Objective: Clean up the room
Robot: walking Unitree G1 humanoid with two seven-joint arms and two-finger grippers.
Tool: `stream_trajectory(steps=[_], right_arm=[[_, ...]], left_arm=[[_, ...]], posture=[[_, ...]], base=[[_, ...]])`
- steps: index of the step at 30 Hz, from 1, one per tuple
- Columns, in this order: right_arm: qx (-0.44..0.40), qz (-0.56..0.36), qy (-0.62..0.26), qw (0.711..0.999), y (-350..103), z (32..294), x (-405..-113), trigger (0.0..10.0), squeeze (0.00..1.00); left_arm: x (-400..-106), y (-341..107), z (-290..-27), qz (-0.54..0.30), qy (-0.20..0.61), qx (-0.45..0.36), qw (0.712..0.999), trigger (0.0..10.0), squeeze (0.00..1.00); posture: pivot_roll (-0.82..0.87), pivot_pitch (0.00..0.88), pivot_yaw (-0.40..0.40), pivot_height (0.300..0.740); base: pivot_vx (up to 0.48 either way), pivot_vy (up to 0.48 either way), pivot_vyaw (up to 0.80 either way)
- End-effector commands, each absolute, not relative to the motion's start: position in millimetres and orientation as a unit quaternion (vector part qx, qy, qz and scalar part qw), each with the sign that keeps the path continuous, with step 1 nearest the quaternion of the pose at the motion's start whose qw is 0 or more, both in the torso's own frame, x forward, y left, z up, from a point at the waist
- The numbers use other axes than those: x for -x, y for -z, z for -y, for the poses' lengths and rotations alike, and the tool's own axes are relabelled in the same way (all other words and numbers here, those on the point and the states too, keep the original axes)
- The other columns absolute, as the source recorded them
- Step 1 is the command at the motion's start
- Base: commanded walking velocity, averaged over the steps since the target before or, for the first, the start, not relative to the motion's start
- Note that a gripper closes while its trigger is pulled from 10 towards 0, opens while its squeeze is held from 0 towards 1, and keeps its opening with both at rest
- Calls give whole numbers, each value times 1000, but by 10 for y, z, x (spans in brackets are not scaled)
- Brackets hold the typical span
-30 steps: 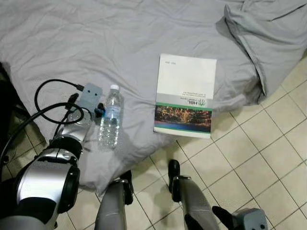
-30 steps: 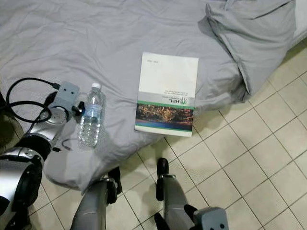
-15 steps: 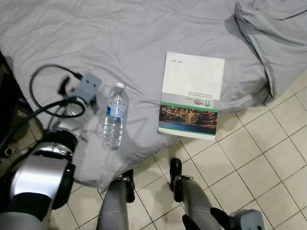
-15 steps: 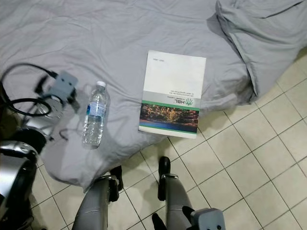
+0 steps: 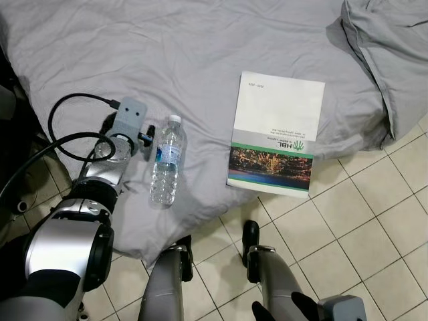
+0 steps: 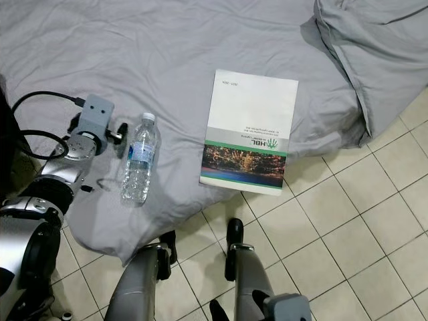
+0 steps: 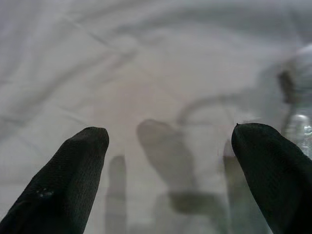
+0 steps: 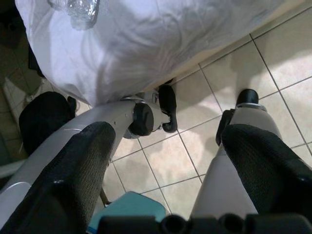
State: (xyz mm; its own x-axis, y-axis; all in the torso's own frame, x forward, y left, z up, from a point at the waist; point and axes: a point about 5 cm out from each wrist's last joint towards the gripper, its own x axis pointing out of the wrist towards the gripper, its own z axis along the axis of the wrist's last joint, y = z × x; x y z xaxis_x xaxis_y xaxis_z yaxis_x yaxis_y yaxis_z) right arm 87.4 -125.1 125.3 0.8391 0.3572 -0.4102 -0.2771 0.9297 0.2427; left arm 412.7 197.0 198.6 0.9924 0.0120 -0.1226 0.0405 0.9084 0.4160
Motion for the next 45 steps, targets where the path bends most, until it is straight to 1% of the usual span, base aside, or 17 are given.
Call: stream_trajectory(steps=[1, 15, 19, 20, 21, 22, 23, 24, 25, 29, 30, 34, 37, 41, 43, 44, 45], right_arm=[[-94, -258, -164, 947, -1197, 1223, -788, 10000, 0], [-97, -262, -163, 946, -1163, 1204, -770, 10000, 0], [-96, -264, -162, 946, -1157, 1209, -759, 10000, 0], [-96, -266, -162, 945, -1154, 1211, -752, 10000, 0], [-95, -266, -162, 945, -1152, 1212, -748, 10000, 0], [-95, -266, -162, 945, -1152, 1212, -748, 10000, 0], [-95, -267, -162, 945, -1151, 1213, -745, 10000, 0], [-95, -267, -162, 945, -1151, 1213, -745, 10000, 0], [-95, -267, -162, 945, -1150, 1213, -745, 10000, 0], [-95, -268, -163, 945, -1144, 1211, -747, 10000, 0], [-95, -267, -164, 945, -1143, 1209, -747, 10000, 0], [-94, -268, -163, 945, -1142, 1213, -742, 10000, 0], [-94, -268, -163, 945, -1141, 1213, -739, 10000, 0], [-95, -269, -164, 944, -1139, 1212, -737, 10000, 0], [-96, -269, -164, 944, -1133, 1211, -738, 10000, 0], [-96, -269, -165, 944, -1130, 1211, -741, 10000, 0], [-96, -269, -165, 944, -1130, 1211, -741, 10000, 0]], left_arm=[[-4051, -1717, -2038, -115, 10, -197, 974, 10000, 0], [-3962, -1402, -1743, -181, 110, -116, 970, 10000, 0], [-3951, -1369, -1668, -175, 127, -159, 963, 10000, 0], [-3951, -1367, -1660, -167, 125, -187, 960, 7137, 0], [-3951, -1368, -1656, -161, 124, -204, 958, 0, 0], [-3951, -1368, -1656, -161, 124, -204, 958, 0, 0], [-3966, -1420, -1695, -135, 104, -264, 949, 0, 0], [-3966, -1420, -1695, -135, 104, -264, 949, 0, 0], [-3983, -1485, -1748, -111, 79, -304, 943, 0, 0], [-4019, -1637, -1842, -67, 28, -351, 934, 0, 0], [-4052, -1812, -1893, -25, -5, -352, 936, 10000, 0], [-4085, -2108, -1890, 36, -26, -312, 949, 10000, 0], [-4088, -2200, -1892, 43, -25, -263, 964, 10000, 0], [-4062, -2041, -1756, -23, 38, -187, 981, 10000, 0], [-3988, -1887, -1650, -58, 91, -185, 977, 10000, 0], [-3970, -1858, -1660, -60, 89, -190, 976, 4000, 0], [-3970, -1858, -1660, -60, 89, -190, 976, 4000, 0]], posture=[[-146, 831, 137, 740], [-138, 822, 143, 740], [-136, 828, 142, 740], [-136, 830, 142, 740], [-136, 831, 142, 740], [-136, 831, 142, 740], [-136, 832, 142, 740], [-136, 832, 142, 740], [-136, 832, 141, 740], [-136, 830, 139, 740], [-137, 828, 138, 740], [-138, 826, 137, 740], [-137, 825, 139, 740], [-137, 825, 139, 740], [-123, 823, 141, 740], [-120, 822, 141, 740], [-120, 822, 141, 740]], base=[[0, 0, 0], [0, 0, 0], [0, 0, 0], [0, 0, 0], [0, 0, 0], [0, 0, 0], [0, 0, 0], [0, 0, 0], [0, 0, 0], [0, 0, 0], [0, 0, 0], [0, 0, 0], [0, 0, 0], [0, 0, 0], [0, 0, 0], [0, 0, 0], [0, 0, 0]])
